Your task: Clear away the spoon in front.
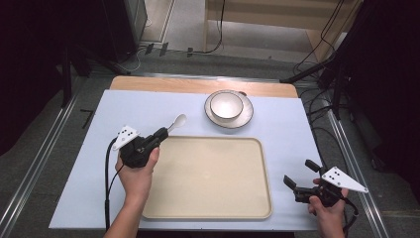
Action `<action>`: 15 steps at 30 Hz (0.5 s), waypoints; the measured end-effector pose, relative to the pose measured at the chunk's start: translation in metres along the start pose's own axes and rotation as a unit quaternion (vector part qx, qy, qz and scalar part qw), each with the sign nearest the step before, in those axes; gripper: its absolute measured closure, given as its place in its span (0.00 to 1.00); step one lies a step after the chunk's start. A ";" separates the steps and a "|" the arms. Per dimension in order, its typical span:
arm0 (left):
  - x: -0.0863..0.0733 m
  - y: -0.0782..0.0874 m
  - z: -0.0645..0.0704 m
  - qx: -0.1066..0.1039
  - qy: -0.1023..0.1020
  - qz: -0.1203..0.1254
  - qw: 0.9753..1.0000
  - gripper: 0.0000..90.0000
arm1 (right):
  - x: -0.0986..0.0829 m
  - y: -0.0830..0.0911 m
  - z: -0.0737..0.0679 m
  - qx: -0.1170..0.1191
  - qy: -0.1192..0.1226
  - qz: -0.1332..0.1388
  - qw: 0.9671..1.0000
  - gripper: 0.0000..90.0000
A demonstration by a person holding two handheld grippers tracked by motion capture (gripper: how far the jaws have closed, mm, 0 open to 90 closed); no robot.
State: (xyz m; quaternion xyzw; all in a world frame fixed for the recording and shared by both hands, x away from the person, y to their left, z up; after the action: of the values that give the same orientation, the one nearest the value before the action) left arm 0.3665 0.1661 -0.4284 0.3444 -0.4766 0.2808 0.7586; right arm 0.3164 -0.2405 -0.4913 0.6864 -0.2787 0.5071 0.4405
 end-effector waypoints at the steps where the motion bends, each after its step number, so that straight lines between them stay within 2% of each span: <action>1: -0.002 0.002 0.000 0.000 0.000 -0.001 1.000 0.96 | 0.000 0.000 0.000 0.000 0.000 -0.001 1.000 0.00; 3: -0.006 0.007 0.001 0.001 0.004 0.002 1.000 0.96 | -0.001 -0.001 0.000 0.000 0.002 -0.002 1.000 0.00; 8: -0.014 0.016 0.004 0.009 -0.001 0.001 1.000 0.96 | -0.001 -0.001 0.000 0.000 0.003 -0.002 1.000 0.00; 11: -0.018 0.022 0.004 0.014 0.004 0.007 1.000 0.96 | -0.002 -0.001 -0.001 0.000 0.003 -0.004 1.000 0.00; 12: -0.022 0.026 0.004 0.024 0.004 0.010 1.000 0.96 | -0.001 -0.001 -0.001 0.000 0.003 -0.003 1.000 0.00; 15: -0.026 0.030 0.004 0.029 0.006 0.011 1.000 0.96 | -0.001 -0.001 -0.001 0.000 0.004 -0.003 1.000 0.00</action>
State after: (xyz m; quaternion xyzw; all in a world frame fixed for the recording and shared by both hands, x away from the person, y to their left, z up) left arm 0.3319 0.1788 -0.4430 0.3590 -0.4674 0.3051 0.7480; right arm 0.3162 -0.2389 -0.4927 0.6854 -0.2747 0.5085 0.4429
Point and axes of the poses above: each handheld gripper's, and its own axes: y roughly backward along the jaws, x roughly out of its top, z roughly to its right, the point moved 10 cm from there along -y, roughly forward along the jaws, and after that the axes turned 7 degrees about -x, right-handed, at the moved point
